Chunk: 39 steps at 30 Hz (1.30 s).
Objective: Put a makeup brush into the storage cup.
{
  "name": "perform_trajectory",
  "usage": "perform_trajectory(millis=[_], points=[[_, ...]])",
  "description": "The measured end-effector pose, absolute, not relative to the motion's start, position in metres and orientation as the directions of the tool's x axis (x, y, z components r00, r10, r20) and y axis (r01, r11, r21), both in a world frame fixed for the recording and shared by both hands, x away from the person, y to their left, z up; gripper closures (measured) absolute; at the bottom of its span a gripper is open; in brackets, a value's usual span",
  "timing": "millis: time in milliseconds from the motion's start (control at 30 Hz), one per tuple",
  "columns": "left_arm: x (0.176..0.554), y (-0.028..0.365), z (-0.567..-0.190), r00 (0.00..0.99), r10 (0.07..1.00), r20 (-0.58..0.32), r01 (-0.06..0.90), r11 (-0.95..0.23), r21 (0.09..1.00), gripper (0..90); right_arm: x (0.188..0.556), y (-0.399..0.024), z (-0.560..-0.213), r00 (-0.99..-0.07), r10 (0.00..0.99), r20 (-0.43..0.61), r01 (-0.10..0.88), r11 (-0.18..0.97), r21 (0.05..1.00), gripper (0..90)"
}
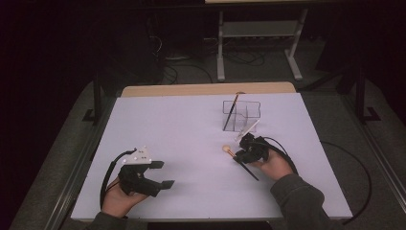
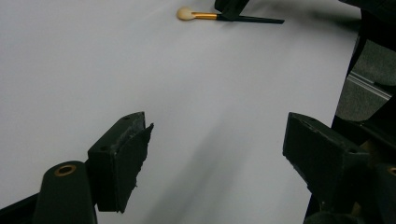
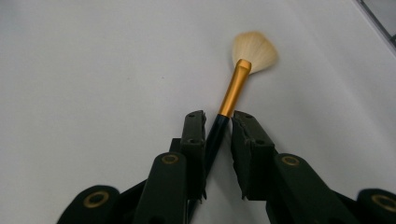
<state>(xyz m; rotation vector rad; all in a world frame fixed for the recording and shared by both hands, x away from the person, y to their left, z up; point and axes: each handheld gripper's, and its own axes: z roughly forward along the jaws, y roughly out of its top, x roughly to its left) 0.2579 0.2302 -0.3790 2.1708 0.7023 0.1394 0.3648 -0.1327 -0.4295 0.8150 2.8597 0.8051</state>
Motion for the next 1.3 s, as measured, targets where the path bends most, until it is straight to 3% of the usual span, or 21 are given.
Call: perform_trajectory(millis=[300, 1300], points=[[0.2583, 0.2304, -0.3796, 0.835, 0.532, -0.139, 0.441, -0.497, 0.747, 21.6, 0.3657, -0.1296, -0.4301, -0.855, 0.515, 0.057, 0.476, 0.739, 0.477, 81.5], [0.2597, 0.2318, -0.3802, 0.842, 0.521, -0.143, 0.432, -0.49, 0.757, 21.9, 0.3647, -0.1345, -0.4243, -0.865, 0.49, 0.106, 0.473, 0.728, 0.497, 82.9]])
